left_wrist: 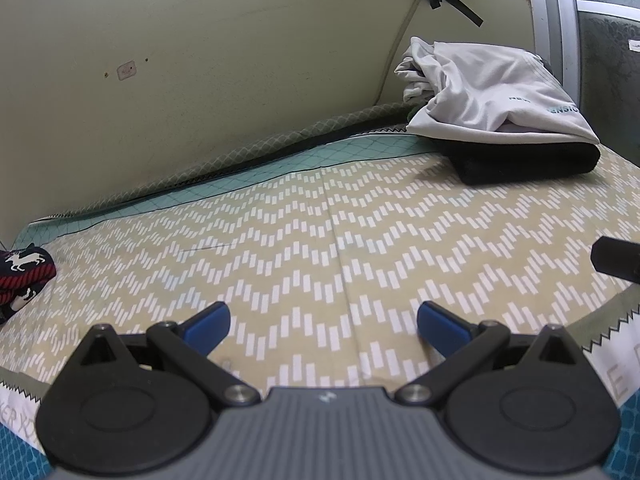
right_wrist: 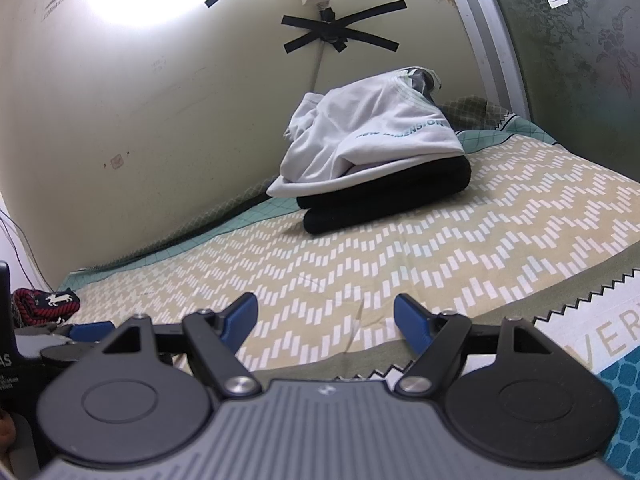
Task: Fold small clothes
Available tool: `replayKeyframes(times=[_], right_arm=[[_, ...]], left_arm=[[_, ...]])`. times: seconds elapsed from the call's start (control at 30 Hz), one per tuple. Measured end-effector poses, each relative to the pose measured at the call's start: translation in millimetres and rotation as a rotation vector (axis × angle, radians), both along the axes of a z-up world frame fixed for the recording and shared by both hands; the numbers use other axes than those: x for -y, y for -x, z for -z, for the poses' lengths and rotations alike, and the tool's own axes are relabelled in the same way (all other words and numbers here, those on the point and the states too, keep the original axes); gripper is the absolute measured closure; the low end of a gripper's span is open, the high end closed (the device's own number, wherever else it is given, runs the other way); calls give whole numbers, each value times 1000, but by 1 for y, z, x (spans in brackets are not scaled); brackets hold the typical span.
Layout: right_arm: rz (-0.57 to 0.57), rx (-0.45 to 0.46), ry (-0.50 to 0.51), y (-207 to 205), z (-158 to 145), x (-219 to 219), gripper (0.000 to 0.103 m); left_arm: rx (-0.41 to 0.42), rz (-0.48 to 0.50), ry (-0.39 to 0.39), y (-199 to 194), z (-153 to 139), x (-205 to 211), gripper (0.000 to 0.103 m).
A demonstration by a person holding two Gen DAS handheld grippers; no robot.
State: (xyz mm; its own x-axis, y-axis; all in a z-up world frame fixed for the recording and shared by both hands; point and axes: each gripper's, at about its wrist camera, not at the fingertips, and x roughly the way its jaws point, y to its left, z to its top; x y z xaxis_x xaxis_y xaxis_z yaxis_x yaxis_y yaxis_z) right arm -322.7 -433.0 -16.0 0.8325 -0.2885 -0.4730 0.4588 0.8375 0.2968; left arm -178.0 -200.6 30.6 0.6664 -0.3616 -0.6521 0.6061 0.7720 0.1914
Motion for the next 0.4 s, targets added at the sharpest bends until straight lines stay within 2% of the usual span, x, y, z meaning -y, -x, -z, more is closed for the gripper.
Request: replayKeyframes(times=[0.4], right_arm=[[-10,-6,-2,-4,1,4,33]], left_arm=[[-12,34,5,0,-1,-2,0]])
